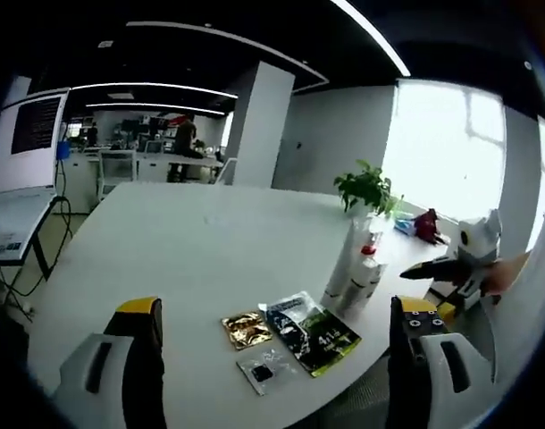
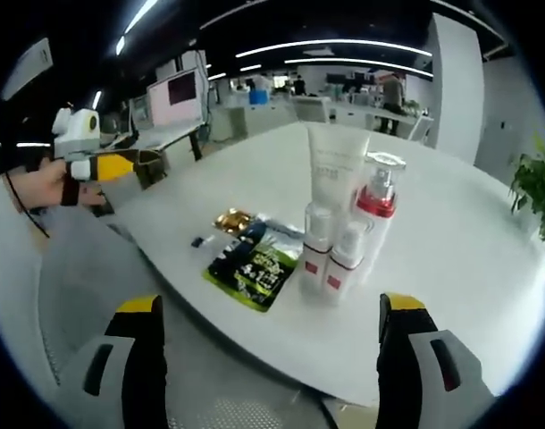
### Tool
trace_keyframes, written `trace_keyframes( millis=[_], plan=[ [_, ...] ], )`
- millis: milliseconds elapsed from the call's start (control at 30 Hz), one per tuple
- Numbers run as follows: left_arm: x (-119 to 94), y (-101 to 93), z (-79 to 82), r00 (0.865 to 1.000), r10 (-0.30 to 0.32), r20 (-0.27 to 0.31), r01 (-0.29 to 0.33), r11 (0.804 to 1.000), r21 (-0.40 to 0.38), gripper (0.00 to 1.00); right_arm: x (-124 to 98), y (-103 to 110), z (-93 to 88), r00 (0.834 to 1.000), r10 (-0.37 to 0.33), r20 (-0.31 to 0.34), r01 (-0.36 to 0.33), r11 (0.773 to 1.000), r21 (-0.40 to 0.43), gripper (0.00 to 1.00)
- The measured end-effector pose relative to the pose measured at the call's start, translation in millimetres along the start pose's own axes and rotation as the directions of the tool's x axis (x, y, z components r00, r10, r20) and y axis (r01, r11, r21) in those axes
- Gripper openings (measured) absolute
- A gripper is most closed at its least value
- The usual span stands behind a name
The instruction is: Arrange the skincare products in the storage area until every visible bottle or jar stands upright without overlapping.
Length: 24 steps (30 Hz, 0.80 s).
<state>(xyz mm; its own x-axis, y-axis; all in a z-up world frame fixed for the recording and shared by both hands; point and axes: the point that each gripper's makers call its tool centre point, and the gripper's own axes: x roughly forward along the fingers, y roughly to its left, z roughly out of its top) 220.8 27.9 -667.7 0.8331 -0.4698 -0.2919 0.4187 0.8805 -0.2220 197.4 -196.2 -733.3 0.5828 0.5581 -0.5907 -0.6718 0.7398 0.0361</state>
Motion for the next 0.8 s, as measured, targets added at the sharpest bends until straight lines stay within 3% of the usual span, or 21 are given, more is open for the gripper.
trace_keyframes(
  millis=[800],
  plan=[
    [-1.0,2.0,-9.0,1.0,-0.005,-0.023,0.005,1.0,-0.021,0.99,-0.6,0.8,-4.6,0.999,-0.019,-0.037,0.019,1.0,0.002,0.99]
  ],
)
